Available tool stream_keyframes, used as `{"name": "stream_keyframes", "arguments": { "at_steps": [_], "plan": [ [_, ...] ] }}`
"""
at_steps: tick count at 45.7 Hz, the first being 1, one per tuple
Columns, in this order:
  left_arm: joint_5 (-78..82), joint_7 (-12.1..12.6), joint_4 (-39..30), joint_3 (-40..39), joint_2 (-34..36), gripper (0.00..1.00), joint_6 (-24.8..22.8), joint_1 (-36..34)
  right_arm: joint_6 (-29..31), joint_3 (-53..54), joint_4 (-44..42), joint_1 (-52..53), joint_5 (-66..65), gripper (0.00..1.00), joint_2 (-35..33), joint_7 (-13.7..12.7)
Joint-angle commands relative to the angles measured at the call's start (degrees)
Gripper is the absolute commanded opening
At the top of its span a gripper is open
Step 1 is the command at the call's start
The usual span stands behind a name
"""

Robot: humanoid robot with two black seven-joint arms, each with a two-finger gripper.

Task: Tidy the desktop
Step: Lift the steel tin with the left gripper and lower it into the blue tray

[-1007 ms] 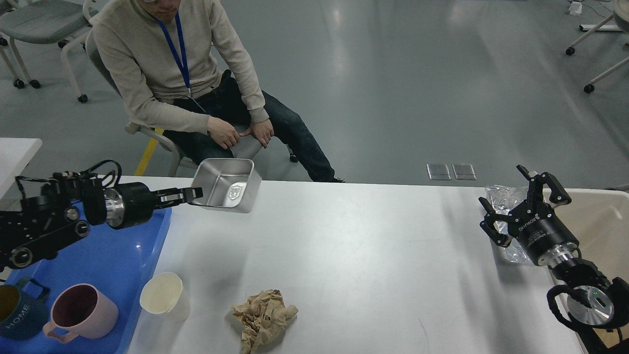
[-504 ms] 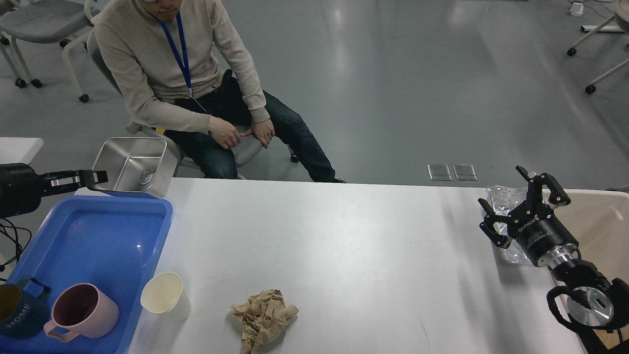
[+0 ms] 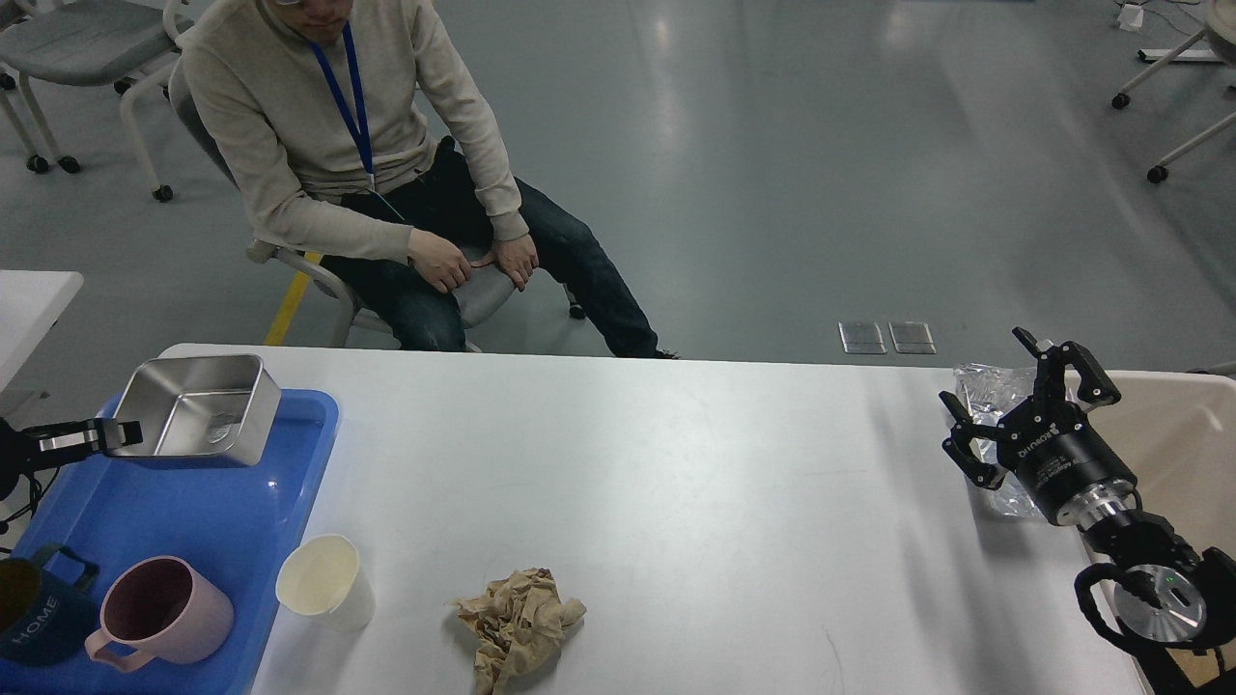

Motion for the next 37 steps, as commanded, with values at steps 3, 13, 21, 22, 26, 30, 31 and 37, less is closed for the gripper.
{"name": "stream_keyframes", "arguments": {
  "at_steps": [3, 13, 21, 22, 26, 30, 31, 37],
  "plan": [
    [0.0, -0.8, 3.7, 0.0, -0.8, 0.02, 0.4, 3.0, 0.0, 0.0, 0.0, 0.0, 0.0, 1.00, 0.0, 0.0],
    [0.0, -0.9, 10.6, 0.0, -3.5, 0.03, 1.3, 4.2, 0.0, 0.0, 0.0, 0.0, 0.0, 1.00, 0.1, 0.0],
    [-0.1, -0.9, 15.7, 0.0, -7.3, 0.04, 1.3, 5.3, 0.0, 0.0, 0.0, 0.0, 0.0, 1.00, 0.2, 0.0],
    [-0.1, -0.9, 16.4, 0.0, -7.9, 0.04, 1.4, 5.4, 0.0, 0.0, 0.0, 0.0, 0.0, 1.00, 0.1, 0.0],
    [-0.1, -0.9, 19.4, 0.1, -10.8, 0.04, 1.4, 5.5, 0.0, 0.0, 0.0, -0.1, 0.0, 1.00, 0.1, 0.0],
    [0.0, -0.8, 21.0, 0.2, -13.0, 0.04, 1.4, 5.5, 0.0, 0.0, 0.0, -0.1, 0.0, 1.00, 0.1, 0.0],
    [0.0, -0.8, 21.3, 0.2, -13.6, 0.04, 1.4, 5.6, 0.0, 0.0, 0.0, -0.1, 0.0, 1.00, 0.1, 0.0],
    [0.0, -0.9, 23.7, 0.1, -15.9, 0.05, 1.6, 8.1, 0.0, 0.0, 0.0, -0.1, 0.0, 1.00, 0.1, 0.0]
  ]
}}
